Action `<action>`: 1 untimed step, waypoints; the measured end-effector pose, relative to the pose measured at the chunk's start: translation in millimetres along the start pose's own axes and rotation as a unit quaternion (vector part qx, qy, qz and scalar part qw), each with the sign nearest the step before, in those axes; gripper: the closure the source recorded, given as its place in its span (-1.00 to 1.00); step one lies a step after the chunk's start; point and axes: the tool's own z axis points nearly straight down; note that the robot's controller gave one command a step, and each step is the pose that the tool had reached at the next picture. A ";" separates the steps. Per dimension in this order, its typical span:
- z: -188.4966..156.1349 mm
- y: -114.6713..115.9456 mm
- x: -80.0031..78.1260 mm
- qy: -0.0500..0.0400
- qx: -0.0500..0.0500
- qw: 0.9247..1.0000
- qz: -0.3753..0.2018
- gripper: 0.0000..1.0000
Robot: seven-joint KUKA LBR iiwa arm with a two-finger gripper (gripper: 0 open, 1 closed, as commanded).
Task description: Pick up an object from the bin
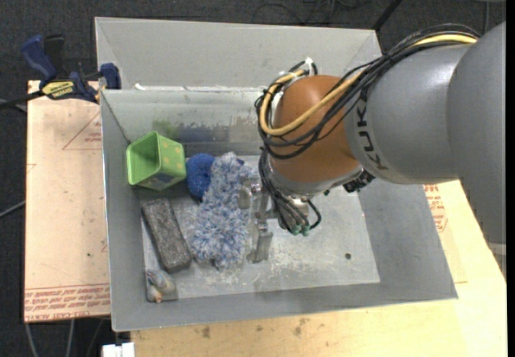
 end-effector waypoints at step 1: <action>-4.5 -0.4 -1.8 -0.004 0.000 1.000 0.001 -1.00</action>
Offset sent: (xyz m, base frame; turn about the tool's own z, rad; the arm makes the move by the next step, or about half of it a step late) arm 0.0144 0.0209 -0.0660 -0.1441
